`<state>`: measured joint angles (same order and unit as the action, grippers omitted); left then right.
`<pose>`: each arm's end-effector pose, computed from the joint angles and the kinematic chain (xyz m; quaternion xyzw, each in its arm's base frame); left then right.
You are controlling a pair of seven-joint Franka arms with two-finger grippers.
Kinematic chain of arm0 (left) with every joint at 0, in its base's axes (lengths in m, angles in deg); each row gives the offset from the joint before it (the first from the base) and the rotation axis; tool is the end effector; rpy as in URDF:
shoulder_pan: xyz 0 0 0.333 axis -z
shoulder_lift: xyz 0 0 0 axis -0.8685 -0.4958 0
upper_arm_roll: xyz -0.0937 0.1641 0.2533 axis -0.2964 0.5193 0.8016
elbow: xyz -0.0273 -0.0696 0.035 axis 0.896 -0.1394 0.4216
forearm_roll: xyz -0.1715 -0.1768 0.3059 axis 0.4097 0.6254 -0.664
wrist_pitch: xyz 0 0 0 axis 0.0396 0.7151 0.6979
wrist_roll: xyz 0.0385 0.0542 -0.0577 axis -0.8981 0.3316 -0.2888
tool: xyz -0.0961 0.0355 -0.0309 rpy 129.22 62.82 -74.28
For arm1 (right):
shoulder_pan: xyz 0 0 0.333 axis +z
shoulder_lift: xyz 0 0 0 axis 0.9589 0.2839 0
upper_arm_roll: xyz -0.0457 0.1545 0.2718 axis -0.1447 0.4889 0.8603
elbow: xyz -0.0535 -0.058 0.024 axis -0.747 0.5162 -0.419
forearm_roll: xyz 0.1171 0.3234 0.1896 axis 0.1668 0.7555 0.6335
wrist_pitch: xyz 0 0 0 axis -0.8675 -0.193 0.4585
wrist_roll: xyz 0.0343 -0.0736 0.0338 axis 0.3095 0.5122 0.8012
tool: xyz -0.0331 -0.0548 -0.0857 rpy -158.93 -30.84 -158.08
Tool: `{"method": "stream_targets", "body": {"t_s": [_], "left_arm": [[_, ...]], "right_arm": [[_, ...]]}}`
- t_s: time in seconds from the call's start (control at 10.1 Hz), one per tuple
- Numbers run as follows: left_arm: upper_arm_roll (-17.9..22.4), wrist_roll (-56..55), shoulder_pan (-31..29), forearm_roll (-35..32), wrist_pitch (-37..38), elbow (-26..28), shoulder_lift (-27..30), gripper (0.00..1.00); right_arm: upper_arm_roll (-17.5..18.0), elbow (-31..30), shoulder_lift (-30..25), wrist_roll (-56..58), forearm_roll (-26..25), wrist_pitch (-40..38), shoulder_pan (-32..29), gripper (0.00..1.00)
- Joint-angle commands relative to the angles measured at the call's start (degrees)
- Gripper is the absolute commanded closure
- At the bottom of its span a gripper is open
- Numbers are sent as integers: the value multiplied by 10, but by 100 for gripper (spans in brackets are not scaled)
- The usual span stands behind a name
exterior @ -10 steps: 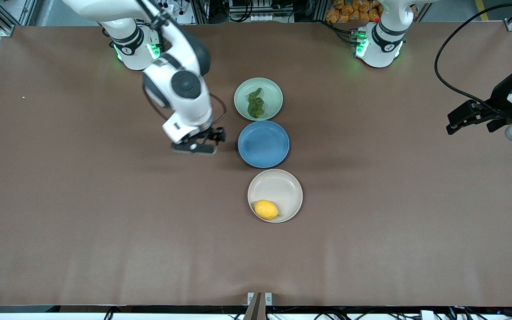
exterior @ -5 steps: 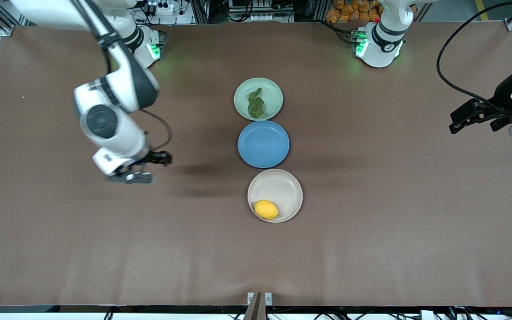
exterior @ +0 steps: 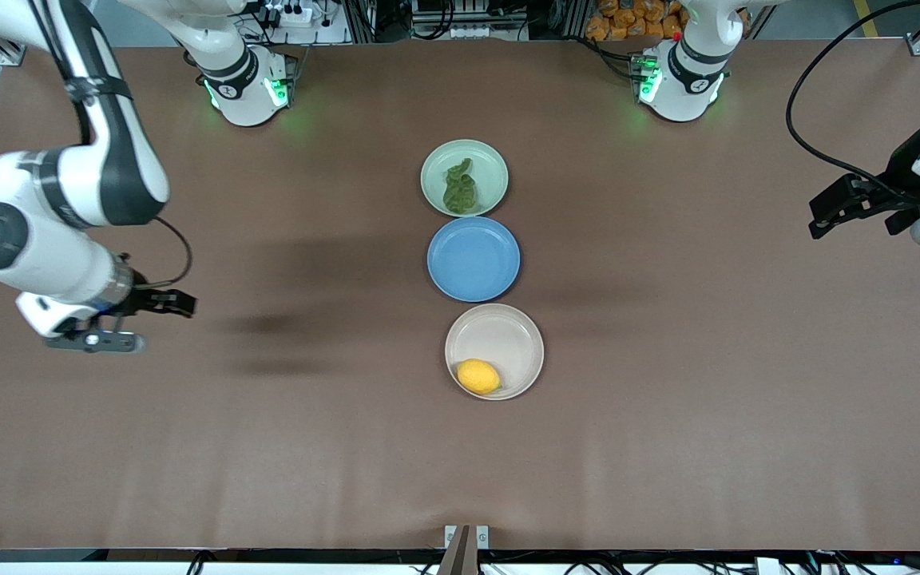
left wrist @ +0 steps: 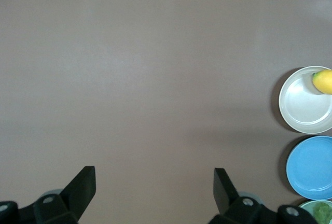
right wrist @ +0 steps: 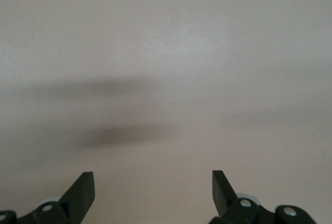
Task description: Place lemon and lettuce in plates
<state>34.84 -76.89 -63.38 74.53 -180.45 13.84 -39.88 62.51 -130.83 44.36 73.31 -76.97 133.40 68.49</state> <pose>0.5728 -0.0623 0.6418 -0.9990 -0.0134 -0.0407 0.0088 0.6163 0.0113 0.4067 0.9984 -0.0198 -0.0200 0.0486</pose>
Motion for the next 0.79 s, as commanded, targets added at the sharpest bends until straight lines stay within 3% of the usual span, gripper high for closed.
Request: {"method": "stream_targets", "body": {"t_s": [0.0, 0.3, 0.69], "left_arm": [[-6, 17, -1, -13, 11, -5, 7, 0], [-19, 17, -2, -3, 16, -5, 7, 0], [-18, 17, -5, 8, 16, -6, 7, 0]], "right_arm": [[-41, 8, -43, 49, 16, -57, 17, 0], [-81, 108, -51, 47, 16, -180, 40, 0], [-85, 196, -54, 43, 14, -253, 41, 0]]}}
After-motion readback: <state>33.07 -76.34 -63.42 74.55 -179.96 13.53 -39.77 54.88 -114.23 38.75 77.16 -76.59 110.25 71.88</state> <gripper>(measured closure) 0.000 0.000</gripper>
